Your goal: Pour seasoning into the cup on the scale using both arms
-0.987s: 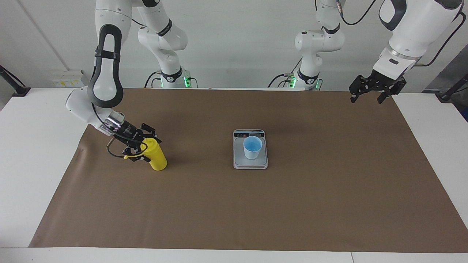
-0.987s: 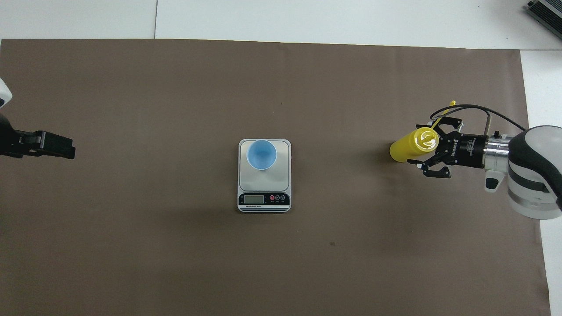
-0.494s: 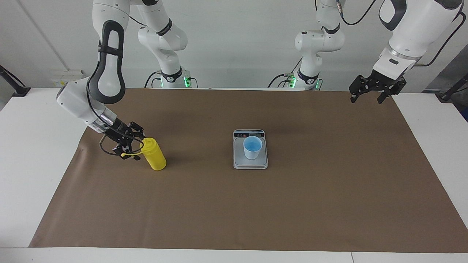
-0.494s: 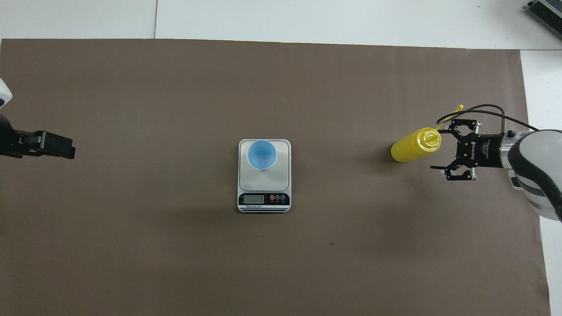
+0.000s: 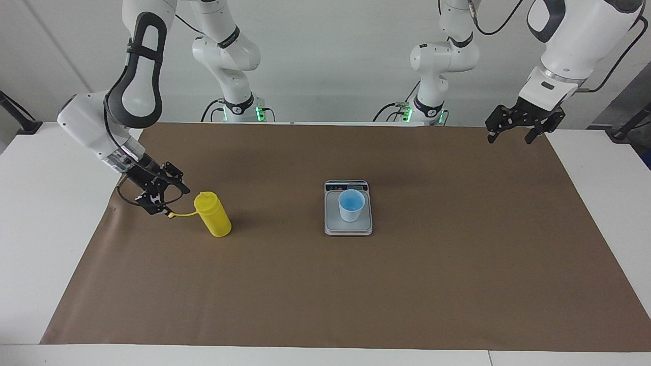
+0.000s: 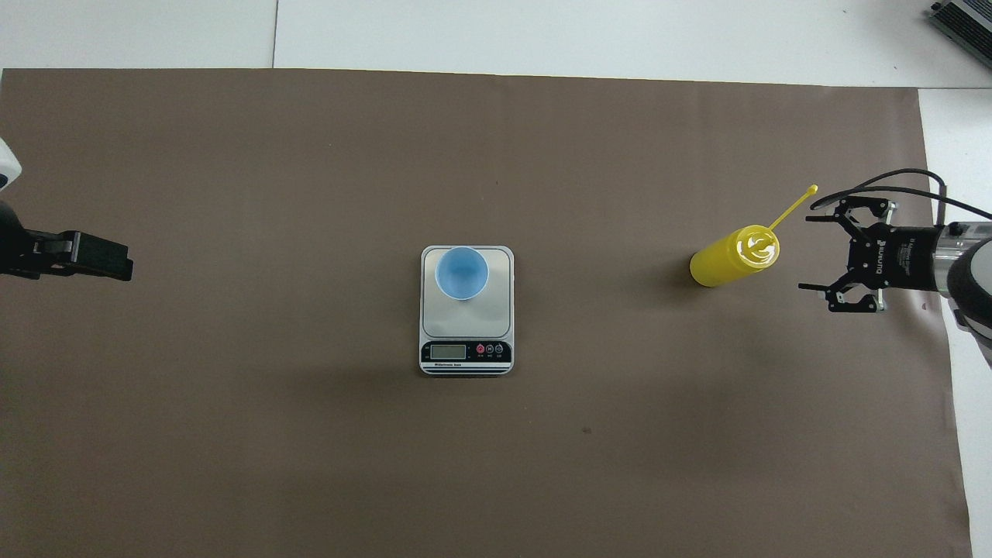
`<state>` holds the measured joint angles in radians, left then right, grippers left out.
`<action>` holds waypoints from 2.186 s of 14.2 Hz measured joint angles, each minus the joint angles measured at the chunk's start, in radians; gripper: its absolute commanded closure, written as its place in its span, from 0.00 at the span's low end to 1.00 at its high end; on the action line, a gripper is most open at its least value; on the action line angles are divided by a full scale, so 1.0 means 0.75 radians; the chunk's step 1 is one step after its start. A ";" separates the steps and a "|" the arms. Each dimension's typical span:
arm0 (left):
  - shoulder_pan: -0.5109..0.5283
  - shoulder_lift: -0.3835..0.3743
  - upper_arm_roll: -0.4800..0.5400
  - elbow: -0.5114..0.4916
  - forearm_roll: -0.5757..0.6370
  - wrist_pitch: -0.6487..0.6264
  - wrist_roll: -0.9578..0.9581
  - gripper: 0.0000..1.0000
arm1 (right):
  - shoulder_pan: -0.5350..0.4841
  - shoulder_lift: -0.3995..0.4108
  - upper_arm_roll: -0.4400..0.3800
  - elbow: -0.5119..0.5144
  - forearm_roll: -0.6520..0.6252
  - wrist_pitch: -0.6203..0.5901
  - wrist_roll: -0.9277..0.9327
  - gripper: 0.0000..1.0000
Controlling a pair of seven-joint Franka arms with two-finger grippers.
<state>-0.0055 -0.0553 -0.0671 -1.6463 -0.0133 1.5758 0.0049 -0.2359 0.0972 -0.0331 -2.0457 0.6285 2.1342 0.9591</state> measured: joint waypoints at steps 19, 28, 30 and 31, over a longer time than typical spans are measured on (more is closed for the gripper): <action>0.000 0.000 0.000 0.000 0.000 0.000 0.000 0.00 | 0.338 -0.225 0.047 0.134 -0.586 -0.402 -0.343 0.00; 0.000 0.000 0.000 0.000 0.000 0.000 0.000 0.00 | 0.370 -0.159 0.032 0.496 -0.822 -0.545 -1.110 0.00; 0.000 0.000 0.000 0.000 0.000 0.000 0.000 0.00 | 0.360 -0.160 0.030 0.513 -0.822 -0.560 -1.147 0.00; 0.000 0.000 0.000 0.000 0.000 0.000 0.000 0.00 | 0.360 -0.160 0.033 0.517 -0.822 -0.567 -1.151 0.00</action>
<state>-0.0055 -0.0553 -0.0671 -1.6463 -0.0133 1.5758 0.0047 0.0341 -0.0226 -0.0085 -1.6581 0.0118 1.7088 0.0962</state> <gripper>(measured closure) 0.000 0.000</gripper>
